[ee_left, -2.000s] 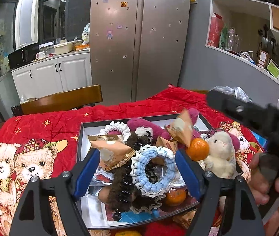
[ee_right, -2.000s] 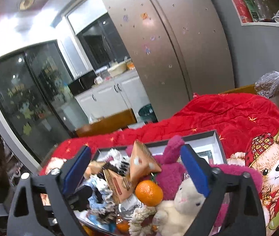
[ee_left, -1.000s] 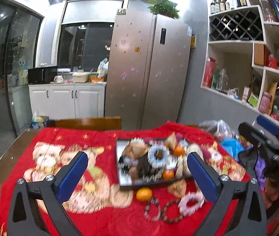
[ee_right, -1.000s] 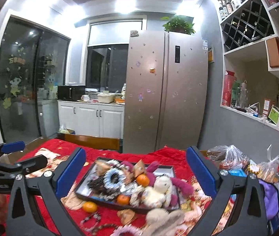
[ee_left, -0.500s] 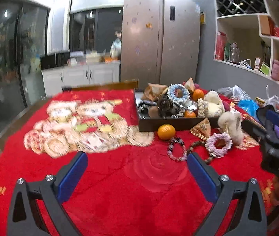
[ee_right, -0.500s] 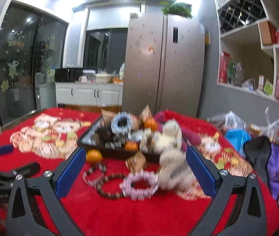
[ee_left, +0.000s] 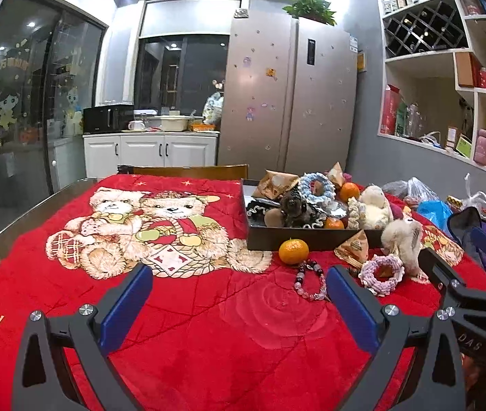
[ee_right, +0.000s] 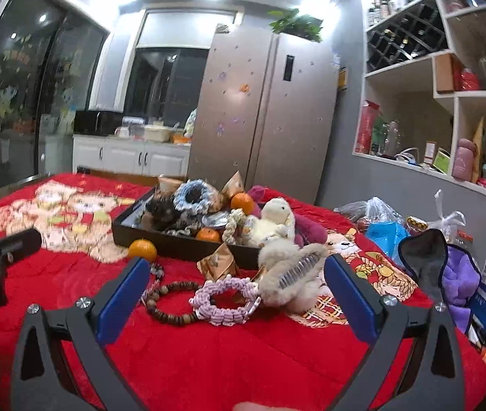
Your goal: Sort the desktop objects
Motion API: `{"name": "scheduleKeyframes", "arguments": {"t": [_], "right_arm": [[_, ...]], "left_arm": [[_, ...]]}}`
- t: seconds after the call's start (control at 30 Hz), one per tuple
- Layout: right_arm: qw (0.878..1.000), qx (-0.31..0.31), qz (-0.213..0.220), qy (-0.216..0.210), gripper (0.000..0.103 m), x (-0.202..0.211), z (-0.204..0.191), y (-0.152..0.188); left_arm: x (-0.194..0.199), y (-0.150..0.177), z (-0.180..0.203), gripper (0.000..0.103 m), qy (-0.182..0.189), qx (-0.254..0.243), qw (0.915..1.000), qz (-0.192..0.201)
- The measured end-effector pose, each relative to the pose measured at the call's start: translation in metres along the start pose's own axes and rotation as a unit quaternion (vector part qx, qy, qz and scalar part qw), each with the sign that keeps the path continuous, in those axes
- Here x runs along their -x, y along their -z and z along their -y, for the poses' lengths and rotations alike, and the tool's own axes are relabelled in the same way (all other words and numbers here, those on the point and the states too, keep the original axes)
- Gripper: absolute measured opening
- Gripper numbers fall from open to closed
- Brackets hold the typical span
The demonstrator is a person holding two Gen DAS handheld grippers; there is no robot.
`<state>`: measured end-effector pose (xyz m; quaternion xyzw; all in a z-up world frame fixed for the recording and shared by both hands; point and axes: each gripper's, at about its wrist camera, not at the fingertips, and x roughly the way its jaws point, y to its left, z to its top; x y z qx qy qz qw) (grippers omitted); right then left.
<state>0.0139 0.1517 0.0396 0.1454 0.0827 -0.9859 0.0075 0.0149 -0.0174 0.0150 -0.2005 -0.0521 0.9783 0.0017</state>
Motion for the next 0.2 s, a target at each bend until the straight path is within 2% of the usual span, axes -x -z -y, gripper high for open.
{"name": "scheduleKeyframes", "arguments": {"t": [0.2], "right_arm": [[1.0, 0.004, -0.016, -0.012, 0.103, -0.0067, -0.0018, -0.0013]], "left_arm": [[-0.0031, 0.0016, -0.0016, 0.103, -0.002, 0.006, 0.9999, -0.01]]}}
